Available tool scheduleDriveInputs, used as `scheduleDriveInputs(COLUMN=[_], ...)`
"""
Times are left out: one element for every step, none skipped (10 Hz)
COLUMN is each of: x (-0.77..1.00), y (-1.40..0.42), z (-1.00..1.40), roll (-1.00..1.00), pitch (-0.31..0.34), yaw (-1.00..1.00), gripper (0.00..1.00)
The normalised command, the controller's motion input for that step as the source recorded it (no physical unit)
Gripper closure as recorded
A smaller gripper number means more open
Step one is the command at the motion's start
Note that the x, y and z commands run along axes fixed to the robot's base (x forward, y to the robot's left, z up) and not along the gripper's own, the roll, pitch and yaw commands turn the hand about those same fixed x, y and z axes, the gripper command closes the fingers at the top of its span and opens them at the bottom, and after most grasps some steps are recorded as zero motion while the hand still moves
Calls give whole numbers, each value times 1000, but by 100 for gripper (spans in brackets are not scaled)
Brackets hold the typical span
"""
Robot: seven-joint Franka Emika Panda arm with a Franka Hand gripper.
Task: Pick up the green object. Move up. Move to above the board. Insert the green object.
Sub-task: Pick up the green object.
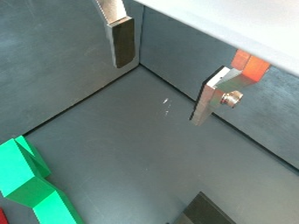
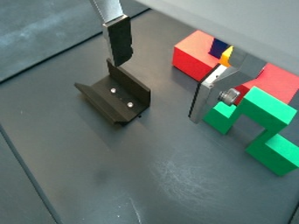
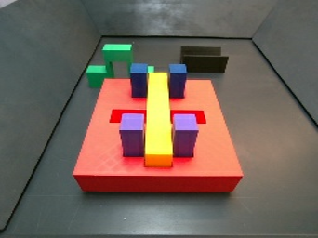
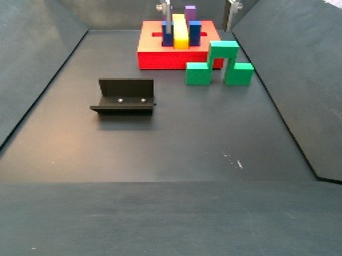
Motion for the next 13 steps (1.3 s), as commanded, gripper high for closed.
scheduleDriveInputs(x=[-143,-417,-763,-763,-771,-646,-546,-471,-520,-483,-266,-57,57], y=[-437,-520,-474,-529,-580,-714,-803,-840,-769,-697,-534,-429,-171], z=[-343,-371,-180,-83,-91,-109,-163,-169,-114,-66,-83,-89,-74], roll=[129,126,33,26,73,130,194,266,329,337,240,156,40], pitch=[0,-26,-187,-244,-276,-267,-237,-210,-183,-179,-161,-116,-41], yaw=[0,0,0,26,11,60,77,49,0,0,0,0,0], gripper=[0,0,0,0,0,0,0,0,0,0,0,0,0])
